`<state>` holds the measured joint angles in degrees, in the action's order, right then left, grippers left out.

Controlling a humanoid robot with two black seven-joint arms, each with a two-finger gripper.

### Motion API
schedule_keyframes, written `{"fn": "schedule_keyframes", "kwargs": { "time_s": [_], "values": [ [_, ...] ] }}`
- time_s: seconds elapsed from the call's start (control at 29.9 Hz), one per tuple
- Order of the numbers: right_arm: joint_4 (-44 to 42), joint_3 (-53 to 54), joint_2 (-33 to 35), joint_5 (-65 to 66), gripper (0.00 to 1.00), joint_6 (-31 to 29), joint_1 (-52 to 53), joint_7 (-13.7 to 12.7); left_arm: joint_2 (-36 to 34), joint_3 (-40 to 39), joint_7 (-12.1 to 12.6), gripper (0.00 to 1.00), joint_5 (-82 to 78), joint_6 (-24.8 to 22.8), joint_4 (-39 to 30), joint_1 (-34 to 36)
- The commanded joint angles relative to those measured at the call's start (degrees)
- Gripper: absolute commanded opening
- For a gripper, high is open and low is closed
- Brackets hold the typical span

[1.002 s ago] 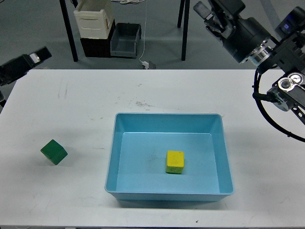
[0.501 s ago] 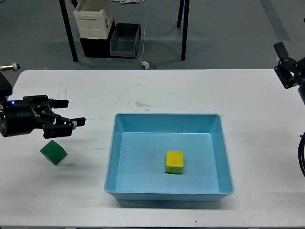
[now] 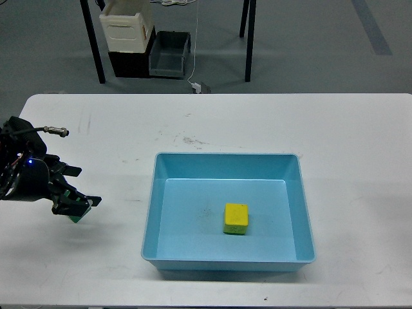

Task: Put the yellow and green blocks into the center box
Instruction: 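Lower the left gripper onto the green cube and grasp it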

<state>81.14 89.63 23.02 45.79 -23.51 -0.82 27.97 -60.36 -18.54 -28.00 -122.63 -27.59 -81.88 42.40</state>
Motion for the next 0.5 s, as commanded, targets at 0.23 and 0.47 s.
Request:
{"fn": "schedule_keyframes", "kwargs": {
  "time_s": [0.23, 0.47],
  "values": [
    [0.0, 1.2, -0.1, 0.0, 1.0, 0.0, -0.3, 0.0, 1.7, 3.4, 0.0, 1.0, -2.1, 0.3, 8.2, 1.2],
    [-0.1, 1.2, -0.1, 0.0, 1.0, 0.0, -0.8, 0.0, 2.4, 5.9, 0.0, 1.0, -0.5, 0.5, 10.1, 1.3]
  ]
}}
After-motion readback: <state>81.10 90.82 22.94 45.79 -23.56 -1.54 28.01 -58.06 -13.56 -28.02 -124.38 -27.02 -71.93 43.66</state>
